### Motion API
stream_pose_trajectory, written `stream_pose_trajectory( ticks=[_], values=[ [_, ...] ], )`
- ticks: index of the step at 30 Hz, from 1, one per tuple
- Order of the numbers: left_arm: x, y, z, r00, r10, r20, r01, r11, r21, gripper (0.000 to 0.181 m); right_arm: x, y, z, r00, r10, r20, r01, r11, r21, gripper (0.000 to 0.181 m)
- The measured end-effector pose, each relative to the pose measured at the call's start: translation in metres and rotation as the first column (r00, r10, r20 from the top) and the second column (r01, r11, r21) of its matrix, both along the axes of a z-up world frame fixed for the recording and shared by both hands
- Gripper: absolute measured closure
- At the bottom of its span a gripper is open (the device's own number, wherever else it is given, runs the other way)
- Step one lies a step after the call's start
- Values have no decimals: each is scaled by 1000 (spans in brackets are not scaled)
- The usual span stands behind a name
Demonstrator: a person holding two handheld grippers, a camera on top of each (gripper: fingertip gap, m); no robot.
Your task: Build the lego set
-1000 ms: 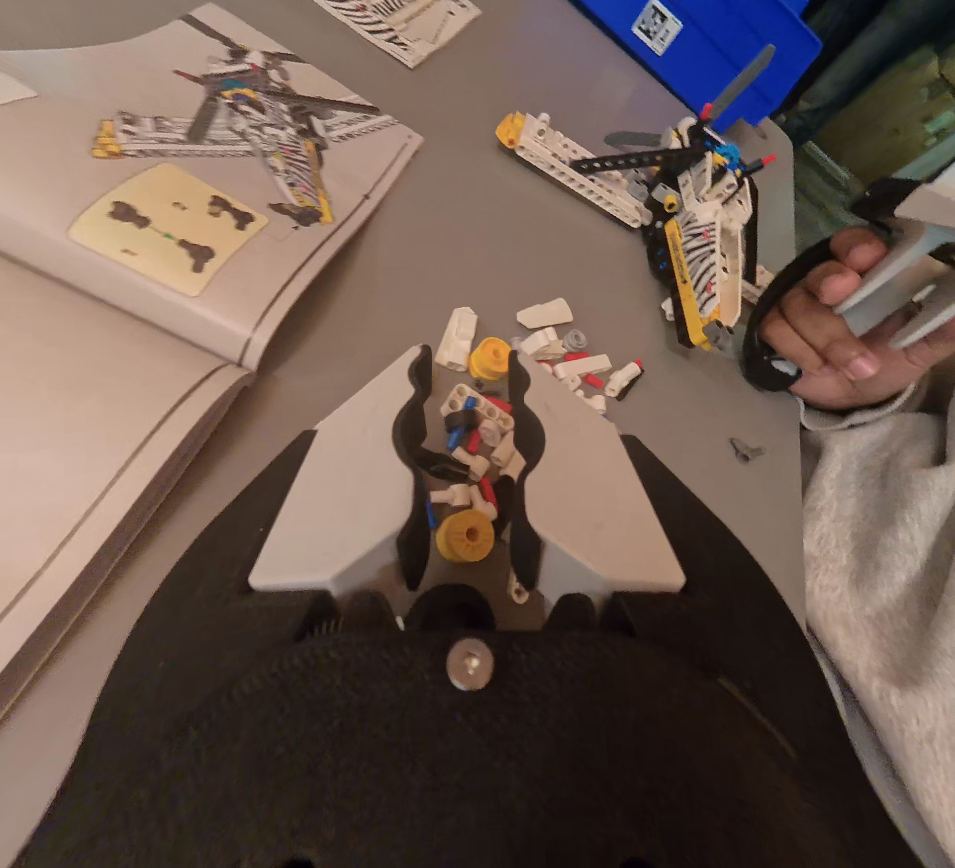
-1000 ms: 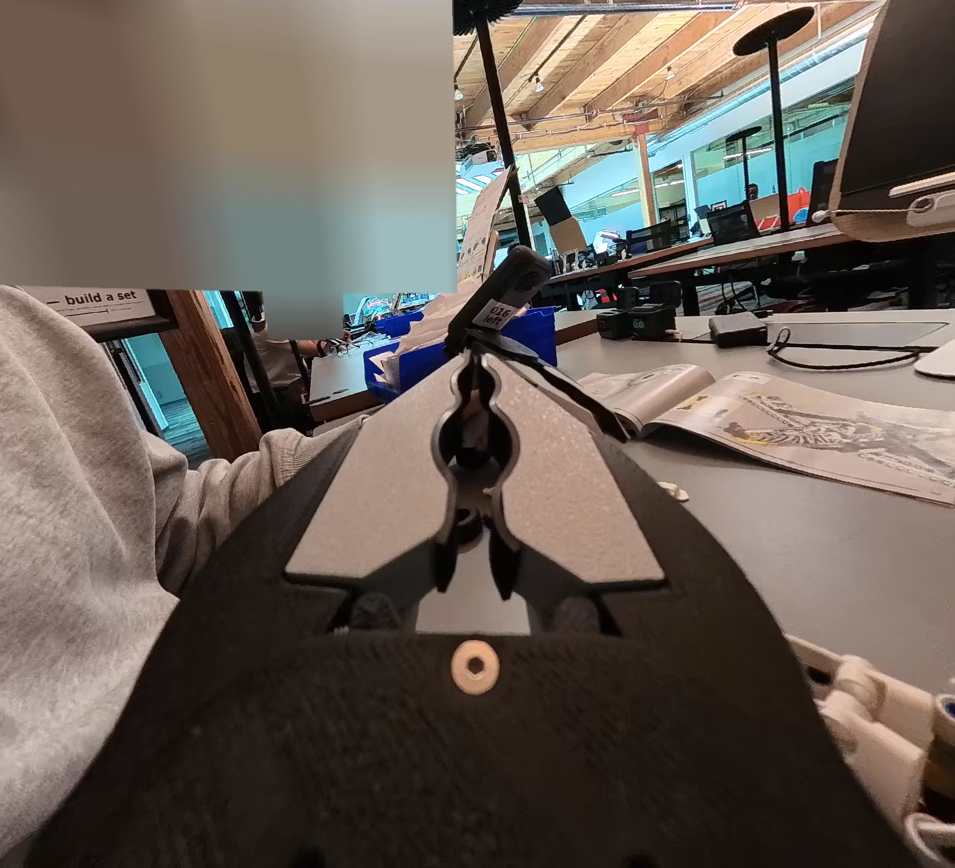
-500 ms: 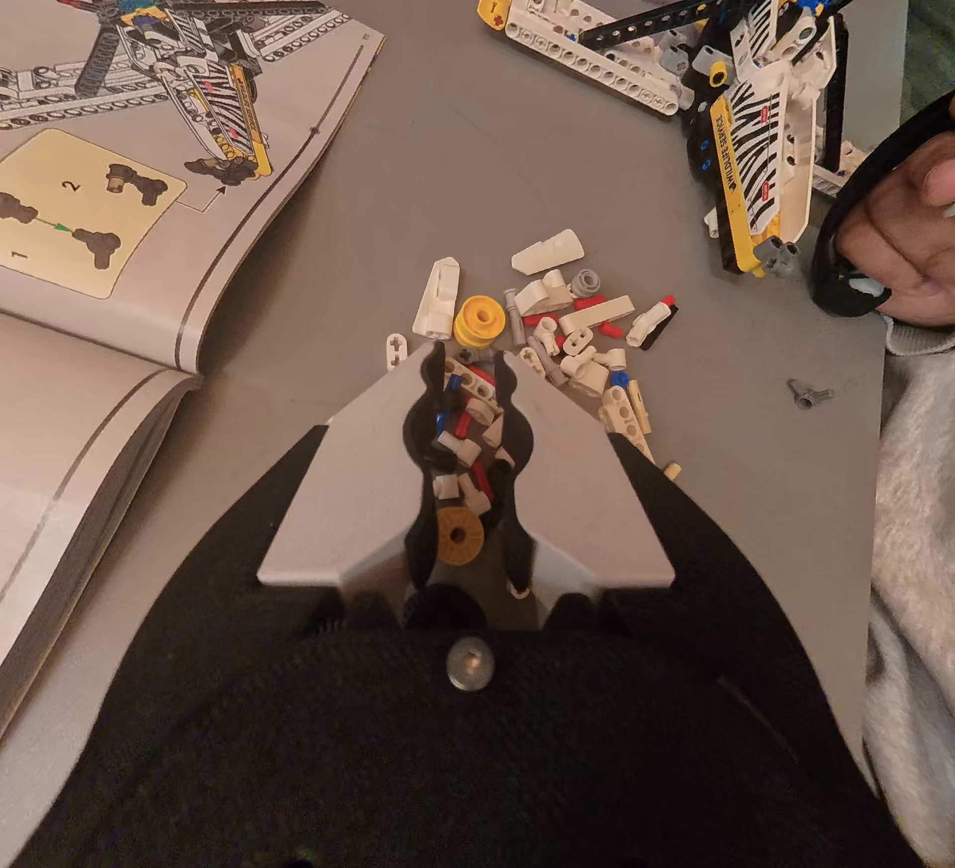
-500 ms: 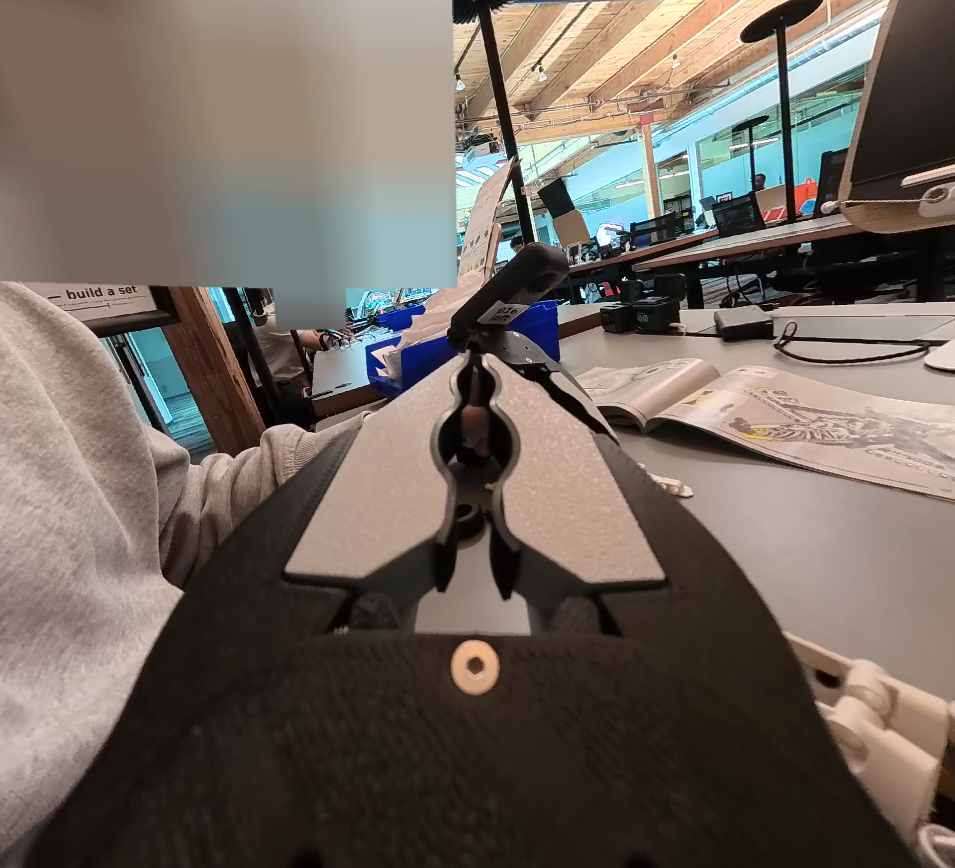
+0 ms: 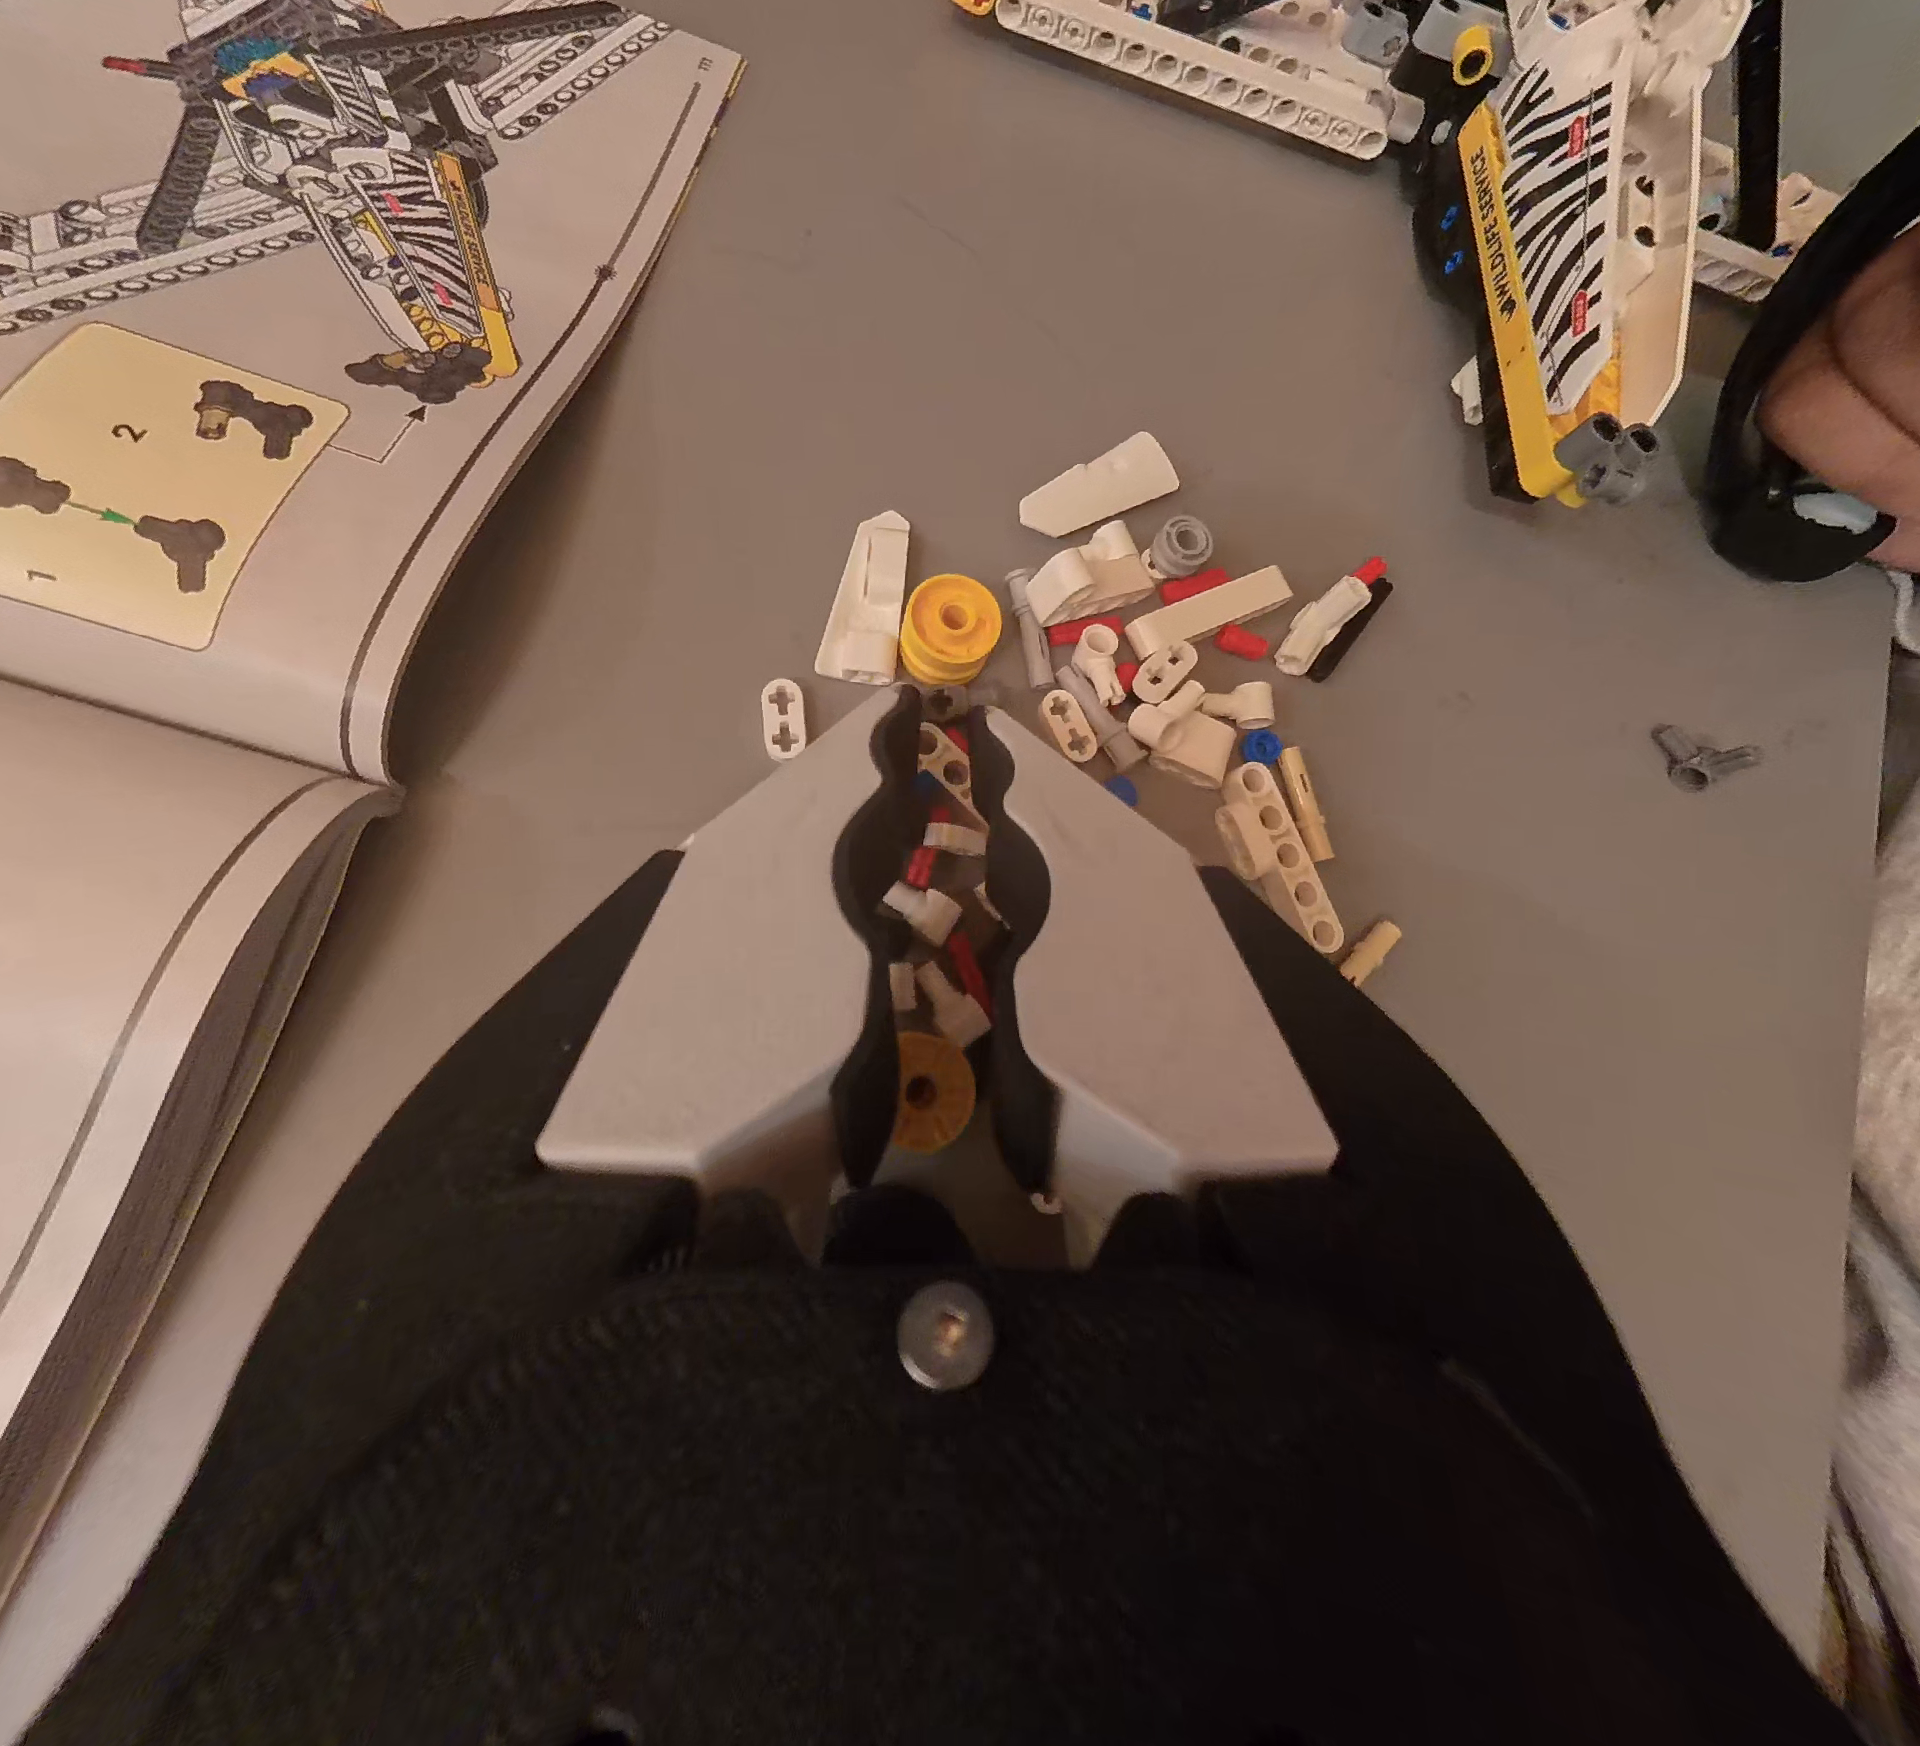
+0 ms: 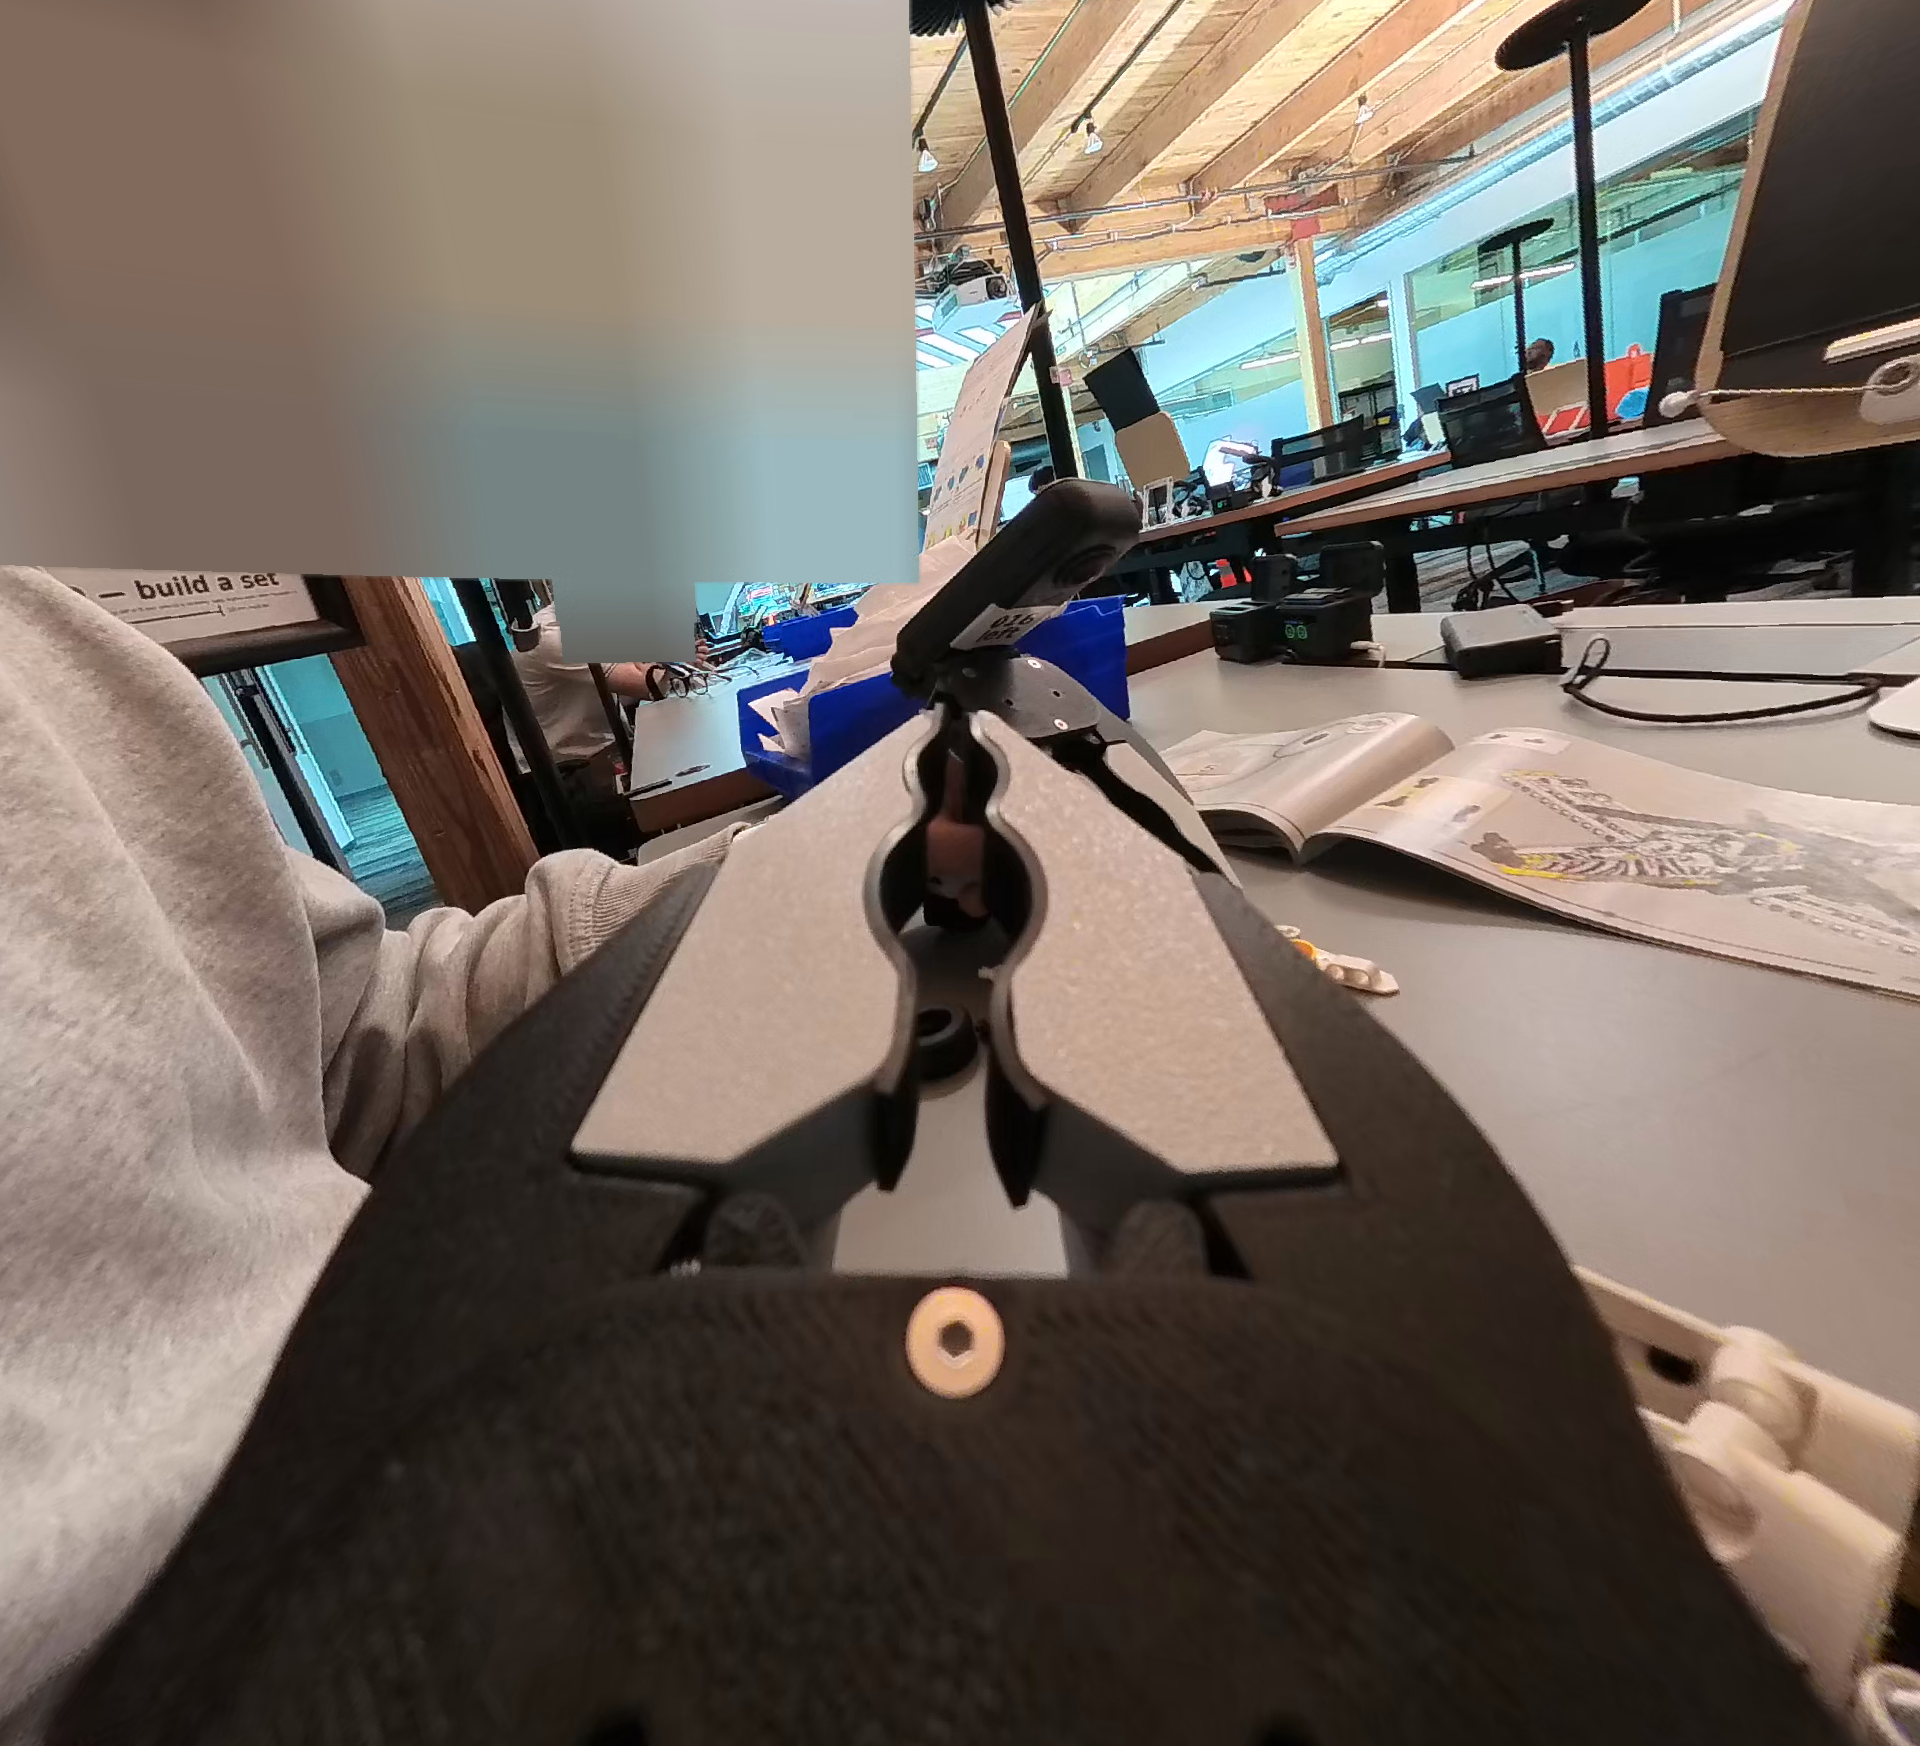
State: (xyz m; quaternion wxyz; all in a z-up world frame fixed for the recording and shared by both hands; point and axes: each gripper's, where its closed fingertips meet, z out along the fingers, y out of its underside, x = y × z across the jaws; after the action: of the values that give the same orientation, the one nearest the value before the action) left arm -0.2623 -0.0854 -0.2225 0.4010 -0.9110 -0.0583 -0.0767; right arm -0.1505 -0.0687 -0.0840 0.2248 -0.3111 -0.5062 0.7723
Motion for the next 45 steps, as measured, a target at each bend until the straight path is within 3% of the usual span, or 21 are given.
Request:
stream_pose_trajectory(
  ticks=[21,35,45],
  values=[
    [-6,1,16,1000,22,4,-22,995,94,175,1,1,1,1000,-4,-5,4,1000,2,181],
    [-2,3,46,992,2,129,-36,964,264,175,2,0,1,1000,-4,-6,4,1000,8,181],
    [-3,2,55,987,-3,163,-49,949,310,175,2,0,1,1000,-2,-4,2,1000,8,181]
  ],
)
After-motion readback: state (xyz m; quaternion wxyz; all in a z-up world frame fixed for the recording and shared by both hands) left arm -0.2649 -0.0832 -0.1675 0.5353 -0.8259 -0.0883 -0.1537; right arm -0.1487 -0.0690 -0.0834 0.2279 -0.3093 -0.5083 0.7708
